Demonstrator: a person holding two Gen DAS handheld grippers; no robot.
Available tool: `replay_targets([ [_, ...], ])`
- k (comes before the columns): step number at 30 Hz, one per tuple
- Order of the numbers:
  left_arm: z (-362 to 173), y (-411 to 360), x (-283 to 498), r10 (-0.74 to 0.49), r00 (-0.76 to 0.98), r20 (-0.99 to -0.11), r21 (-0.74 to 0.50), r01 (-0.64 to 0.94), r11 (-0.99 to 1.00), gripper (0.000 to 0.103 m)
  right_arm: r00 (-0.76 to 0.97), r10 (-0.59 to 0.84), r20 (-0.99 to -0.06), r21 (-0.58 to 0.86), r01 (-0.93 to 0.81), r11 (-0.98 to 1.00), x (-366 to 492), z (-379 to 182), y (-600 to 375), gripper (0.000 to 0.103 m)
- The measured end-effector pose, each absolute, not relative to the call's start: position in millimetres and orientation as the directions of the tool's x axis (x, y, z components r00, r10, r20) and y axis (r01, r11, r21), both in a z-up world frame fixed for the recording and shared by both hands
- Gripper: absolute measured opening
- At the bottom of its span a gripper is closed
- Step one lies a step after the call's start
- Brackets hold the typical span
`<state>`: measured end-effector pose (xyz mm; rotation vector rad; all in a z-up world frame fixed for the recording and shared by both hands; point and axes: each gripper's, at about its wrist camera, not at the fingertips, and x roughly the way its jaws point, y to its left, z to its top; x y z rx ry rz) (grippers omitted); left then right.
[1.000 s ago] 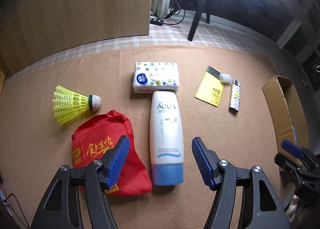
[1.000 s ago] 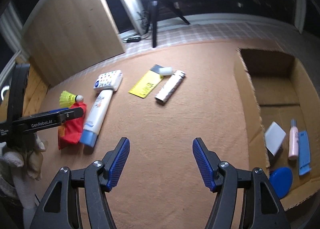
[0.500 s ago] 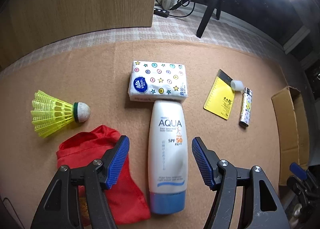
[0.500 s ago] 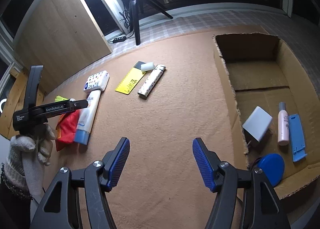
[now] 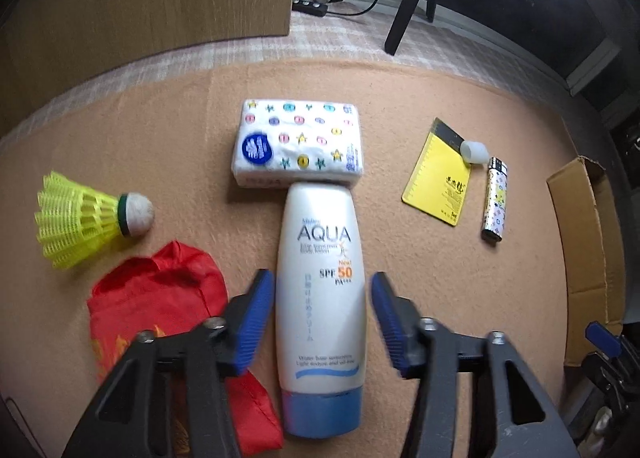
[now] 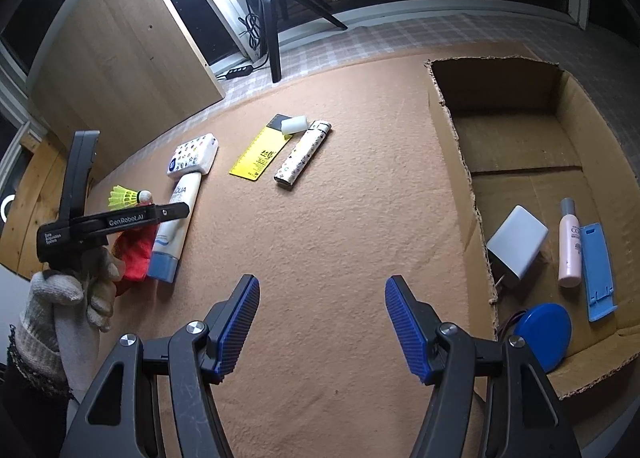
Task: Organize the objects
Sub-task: 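Grasp the white AQUA sunscreen tube with the left tool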
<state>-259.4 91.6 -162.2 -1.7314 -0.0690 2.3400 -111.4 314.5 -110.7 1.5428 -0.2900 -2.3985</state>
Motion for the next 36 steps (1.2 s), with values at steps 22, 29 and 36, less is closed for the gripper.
replay_targets([
  [22,-175,157,-152,0.316,-0.288,-0.904,-0.281,-0.157,-0.947,0.051,-0.365,-0.347,-0.864,0.321,0.134,-0.938,-115,-120,314,0.062],
  [29,-167,161,-136,0.367,-0.255,-0.895,-0.327,-0.188,-0.926,0.065,-0.327,-0.380,-0.865,0.352,0.145,-0.925,-116,-129,309,0.062],
  [36,-158,138,-131,0.335,-0.289,-0.897,-0.295,-0.174,-0.939,0.065,-0.341,-0.424,-0.839,0.377,0.198,-0.905,-121,-128,299,0.062],
])
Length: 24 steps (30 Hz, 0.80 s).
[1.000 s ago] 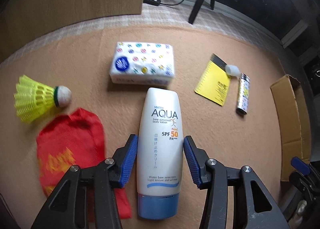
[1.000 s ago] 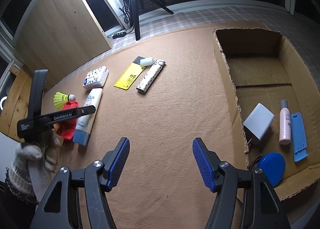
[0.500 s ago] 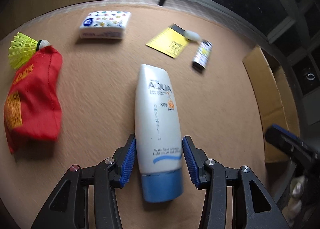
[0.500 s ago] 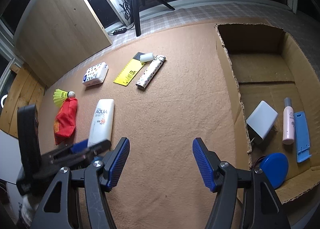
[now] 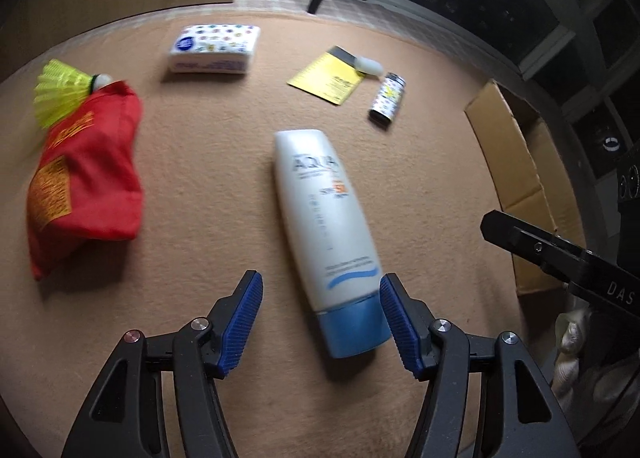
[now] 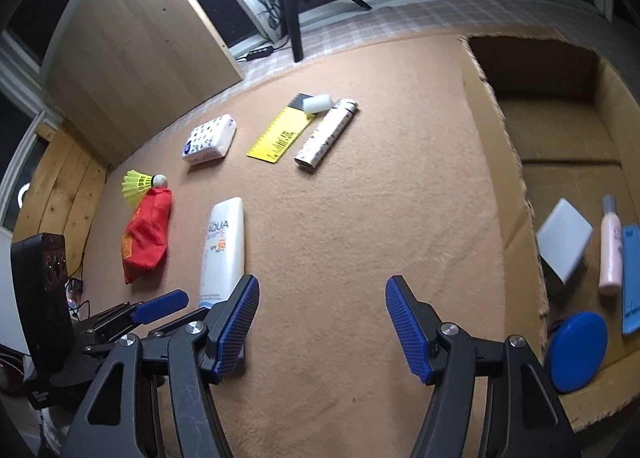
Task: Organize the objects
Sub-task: 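Grasp the white AQUA sunscreen tube with the left tool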
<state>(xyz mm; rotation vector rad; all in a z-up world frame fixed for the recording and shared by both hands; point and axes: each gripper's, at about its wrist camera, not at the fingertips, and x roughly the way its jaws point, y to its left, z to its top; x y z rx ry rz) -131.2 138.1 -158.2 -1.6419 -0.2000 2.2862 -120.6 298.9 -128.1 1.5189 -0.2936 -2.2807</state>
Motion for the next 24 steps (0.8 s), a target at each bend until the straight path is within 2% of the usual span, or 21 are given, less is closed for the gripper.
replay_targets([
  [7,-162,125,-135,0.359,-0.289,-0.887,-0.326,-0.157,-0.932,0.065,-0.254,-0.486,-0.836,0.412,0.293,-0.863,-138,-137,264,0.065],
  [13,-168,127,-140,0.399,-0.269,-0.877,-0.371,-0.151,-0.916,0.064,-0.108,-0.525,-0.844,0.479,0.287,-0.829,-153,-160,242,0.065],
  [24,-179,128,-145,0.441,-0.254,-0.861,-0.424,-0.120,-0.898,0.063,-0.032,-0.522,-0.852,0.483,0.335,-0.809,-155,-170,216,0.064],
])
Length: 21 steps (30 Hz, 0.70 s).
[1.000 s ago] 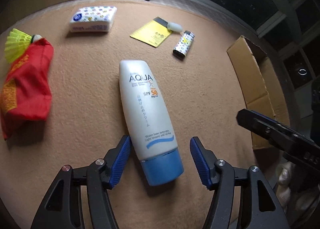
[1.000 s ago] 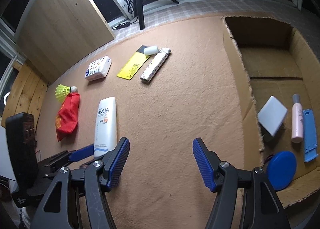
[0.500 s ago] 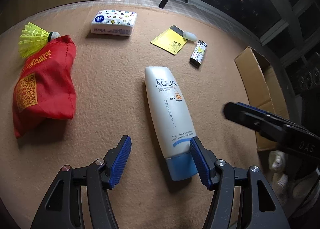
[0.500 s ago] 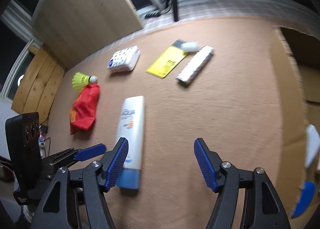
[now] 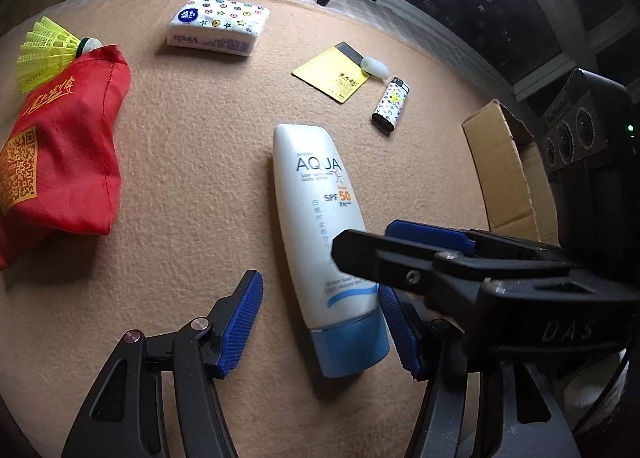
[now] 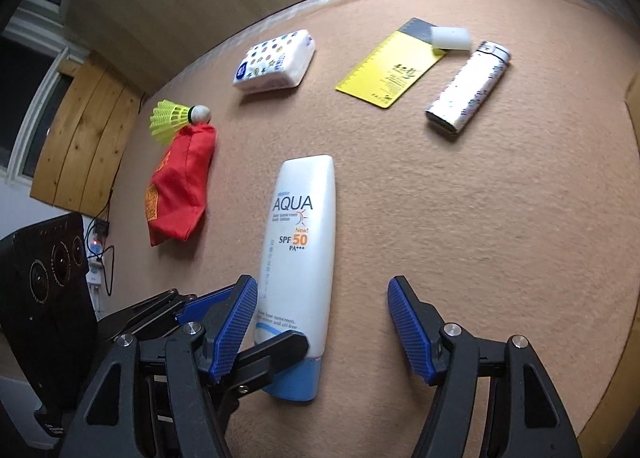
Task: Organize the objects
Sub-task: 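Grasp the white AQUA sunscreen tube with the left tool, then carry the sunscreen tube into the box and open the left tool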
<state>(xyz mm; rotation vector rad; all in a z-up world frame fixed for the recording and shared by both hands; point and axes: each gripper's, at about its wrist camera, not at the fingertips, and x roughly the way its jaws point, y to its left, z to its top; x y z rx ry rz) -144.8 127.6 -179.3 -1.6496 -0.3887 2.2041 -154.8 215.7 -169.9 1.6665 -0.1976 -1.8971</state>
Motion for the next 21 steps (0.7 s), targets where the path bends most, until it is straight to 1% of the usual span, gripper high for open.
replay_targets([
  [1,-180,128,-145,0.442,-0.255,-0.860,-0.426,-0.119,-0.897,0.062,-0.028,-0.523,-0.852,0.485,0.337,-0.807,-155,-170,215,0.063],
  [3,-181,129,-146,0.447,-0.254,-0.858,-0.431,-0.116,-0.895,0.059,-0.018,-0.523,-0.852,0.486,0.342,-0.804,-156,-171,213,0.057],
  [5,-182,130,-147,0.451,-0.254,-0.856,-0.437,-0.112,-0.893,0.058,-0.011,-0.523,-0.852,0.488,0.345,-0.802,-156,-172,211,0.054],
  [7,-183,132,-147,0.450,-0.255,-0.856,-0.435,-0.113,-0.893,0.056,-0.009,-0.527,-0.850,0.492,0.347,-0.799,-156,-172,211,0.053],
  [10,-184,137,-146,0.457,-0.244,-0.855,-0.441,-0.122,-0.889,0.050,0.007,-0.539,-0.842,0.507,0.350,-0.788,-155,-173,210,0.045],
  [11,-184,138,-146,0.454,-0.244,-0.857,-0.437,-0.125,-0.891,0.049,0.013,-0.548,-0.837,0.517,0.348,-0.782,-155,-173,210,0.041],
  [12,-184,140,-145,0.448,-0.245,-0.860,-0.429,-0.129,-0.894,0.049,0.011,-0.546,-0.838,0.515,0.349,-0.783,-154,-172,210,0.039],
  [17,-180,147,-144,0.439,-0.252,-0.863,-0.418,-0.134,-0.899,0.048,-0.018,-0.539,-0.842,0.500,0.352,-0.792,-152,-165,217,0.038],
  [21,-169,158,-146,0.439,-0.265,-0.858,-0.411,-0.157,-0.898,0.045,-0.063,-0.534,-0.843,0.480,0.359,-0.800,-152,-150,230,0.038],
])
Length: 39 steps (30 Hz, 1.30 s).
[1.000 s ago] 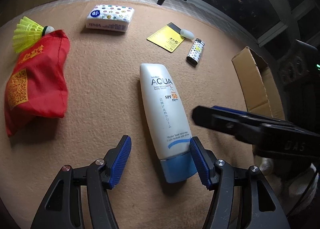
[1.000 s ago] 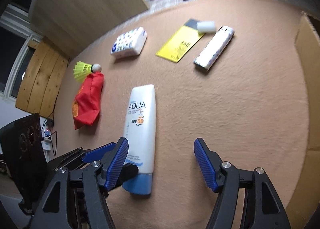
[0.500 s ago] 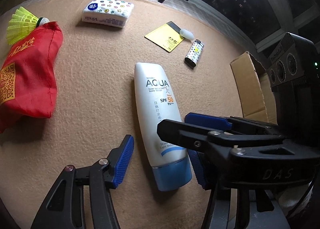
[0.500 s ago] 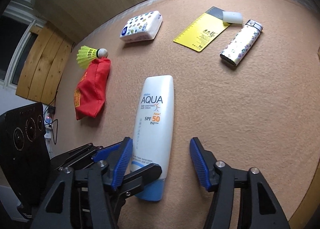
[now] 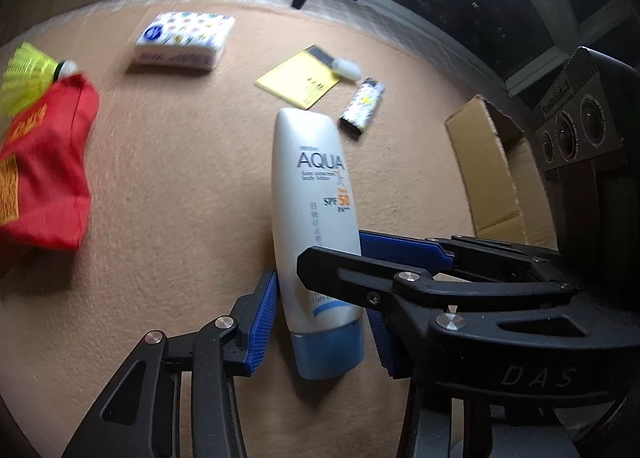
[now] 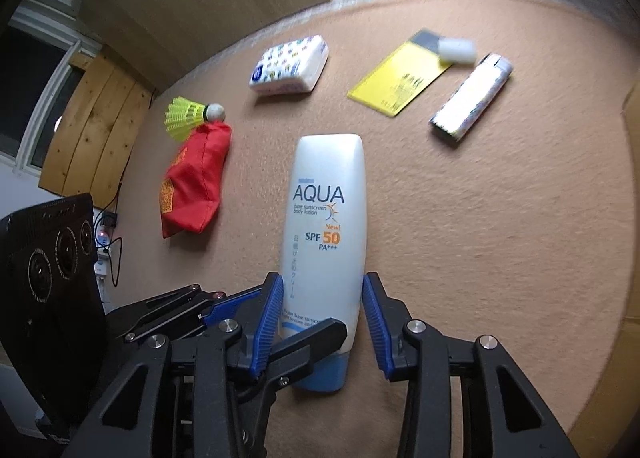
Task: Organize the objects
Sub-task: 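Carry the sunscreen tube into the box and open the left tool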
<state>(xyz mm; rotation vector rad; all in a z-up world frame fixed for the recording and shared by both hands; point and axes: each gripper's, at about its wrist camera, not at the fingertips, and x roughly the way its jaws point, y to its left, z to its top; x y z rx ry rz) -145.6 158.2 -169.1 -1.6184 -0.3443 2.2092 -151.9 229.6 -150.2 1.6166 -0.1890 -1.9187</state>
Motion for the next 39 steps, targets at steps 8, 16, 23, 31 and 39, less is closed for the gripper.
replay_targets([
  [8,-136,204,-152,0.463,-0.295,-0.836,-0.403,-0.242,-0.882,0.044,-0.161,-0.525,-0.836,0.453,0.337,-0.825,-158,-116,277,0.038],
  [16,-110,265,-161,0.501,-0.306,-0.810,-0.403,-0.330,-0.854,0.044,-0.250,-0.500,-0.829,0.427,0.293,-0.856,-167,-89,335,0.038],
  [23,-99,319,-166,0.530,-0.294,-0.796,-0.405,-0.392,-0.826,0.044,-0.302,-0.471,-0.829,0.407,0.253,-0.878,-172,-75,383,0.038],
  [31,-94,380,-173,0.556,-0.265,-0.788,-0.412,-0.446,-0.795,0.044,-0.333,-0.438,-0.835,0.393,0.197,-0.898,-185,-72,435,0.038],
  [39,-106,427,-189,0.567,-0.226,-0.792,-0.426,-0.461,-0.779,0.044,-0.331,-0.425,-0.843,0.401,0.140,-0.905,-205,-86,471,0.038],
])
